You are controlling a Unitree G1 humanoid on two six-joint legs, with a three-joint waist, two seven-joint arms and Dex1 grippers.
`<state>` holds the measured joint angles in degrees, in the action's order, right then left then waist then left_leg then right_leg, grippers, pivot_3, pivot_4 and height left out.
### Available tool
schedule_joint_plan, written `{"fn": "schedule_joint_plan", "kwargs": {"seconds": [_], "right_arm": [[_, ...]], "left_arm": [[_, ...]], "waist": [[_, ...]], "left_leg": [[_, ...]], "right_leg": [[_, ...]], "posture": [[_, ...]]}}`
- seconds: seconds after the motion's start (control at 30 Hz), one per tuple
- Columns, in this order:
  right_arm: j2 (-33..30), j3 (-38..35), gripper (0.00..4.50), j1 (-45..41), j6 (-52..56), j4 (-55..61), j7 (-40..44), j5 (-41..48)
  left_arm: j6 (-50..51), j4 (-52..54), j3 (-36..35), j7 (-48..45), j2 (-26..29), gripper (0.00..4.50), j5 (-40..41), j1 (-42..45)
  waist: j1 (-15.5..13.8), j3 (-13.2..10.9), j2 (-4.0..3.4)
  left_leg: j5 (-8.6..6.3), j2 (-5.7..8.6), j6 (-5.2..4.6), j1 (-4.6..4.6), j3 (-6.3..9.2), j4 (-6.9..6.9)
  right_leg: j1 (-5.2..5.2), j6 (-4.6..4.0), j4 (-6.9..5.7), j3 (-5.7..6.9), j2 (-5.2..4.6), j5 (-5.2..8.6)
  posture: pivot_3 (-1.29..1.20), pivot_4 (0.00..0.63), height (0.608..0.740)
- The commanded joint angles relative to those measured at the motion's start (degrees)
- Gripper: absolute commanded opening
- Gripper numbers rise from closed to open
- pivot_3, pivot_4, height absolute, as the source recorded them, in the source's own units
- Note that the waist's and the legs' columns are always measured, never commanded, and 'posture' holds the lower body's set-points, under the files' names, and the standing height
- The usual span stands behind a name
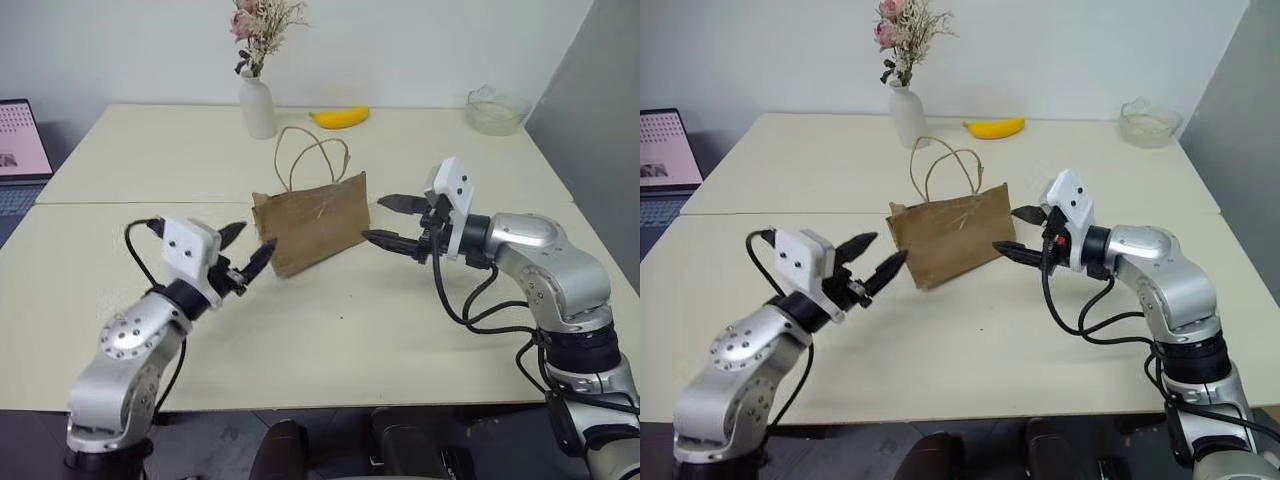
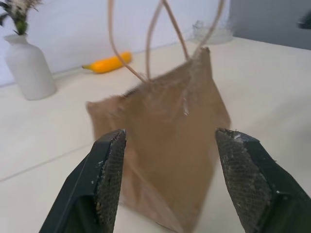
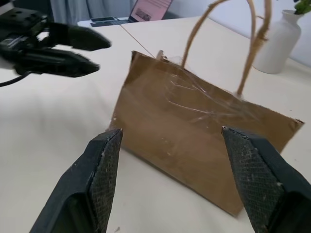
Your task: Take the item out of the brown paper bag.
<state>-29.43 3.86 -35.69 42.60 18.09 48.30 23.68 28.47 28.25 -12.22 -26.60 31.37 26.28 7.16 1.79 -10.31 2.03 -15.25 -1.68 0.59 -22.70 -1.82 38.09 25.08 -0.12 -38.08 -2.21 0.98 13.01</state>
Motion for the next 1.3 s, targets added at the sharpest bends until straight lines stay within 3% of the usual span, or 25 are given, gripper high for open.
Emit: {"fn": "schedule_joint_plan", "kwargs": {"seconds": [0.03, 0.1, 0.47, 1.07, 1.3], "right_arm": [[-0.56, -0.73, 3.45, 0.12, 0.29, 2.69, -0.89, 1.19], [-0.58, -0.71, 3.45, 0.19, 0.47, 3.0, -1.3, 1.39], [-0.56, -0.34, 3.45, -0.87, 1.19, 5.37, -1.75, 3.68], [-4.83, -1.97, 3.45, 1.34, 6.32, 13.28, -2.29, 11.18], [-6.63, -3.53, 3.45, 2.68, 7.19, 14.8, -4.06, 12.64]], "left_arm": [[0.11, -2.85, -1.59, -1.43, 1.64, 4.14, 0.85, 4.29], [0.88, -4.94, -1.18, -1.99, 2.39, 4.48, 0.91, 6.8], [2.56, -20.71, 5.03, -14.27, 6.94, 4.48, 0.18, 22.81], [-4.06, -51.85, 14.95, -25.08, 2.17, 4.48, -9.63, 44.91], [-9.7, -60.57, 17.68, -32.56, 2.53, 2.32, -13.72, 49.79]], "waist": [[-0.04, 0.0, 0.0], [-0.08, 0.0, 0.01], [0.01, 0.0, 0.01], [-0.01, 0.01, 0.02], [-0.12, 0.01, 0.02]], "left_leg": [[0.0, 0.01, 0.0, -0.01, -0.01, 0.0], [0.0, 0.02, 0.0, -0.07, -0.01, 0.0], [0.0, 0.02, 0.0, -0.11, -0.01, 0.0], [0.0, 0.05, 0.0, -0.19, 0.03, 0.03], [0.0, 0.07, 0.0, -0.21, 0.03, 0.03]], "right_leg": [[0.0, 0.0, 0.01, -0.01, 0.0, 0.0], [0.01, 0.01, 0.06, -0.01, -0.01, 0.0], [0.04, 0.02, 0.07, 0.01, -0.01, 0.0], [0.08, 0.03, 0.05, 0.04, -0.01, 0.0], [0.09, 0.03, 0.06, 0.04, -0.01, 0.0]], "posture": [[0.0, 0.15, 0.74], [0.0, 0.15, 0.74], [0.0, 0.15, 0.74], [0.0, 0.15, 0.74], [0.0, 0.15, 0.74]]}}
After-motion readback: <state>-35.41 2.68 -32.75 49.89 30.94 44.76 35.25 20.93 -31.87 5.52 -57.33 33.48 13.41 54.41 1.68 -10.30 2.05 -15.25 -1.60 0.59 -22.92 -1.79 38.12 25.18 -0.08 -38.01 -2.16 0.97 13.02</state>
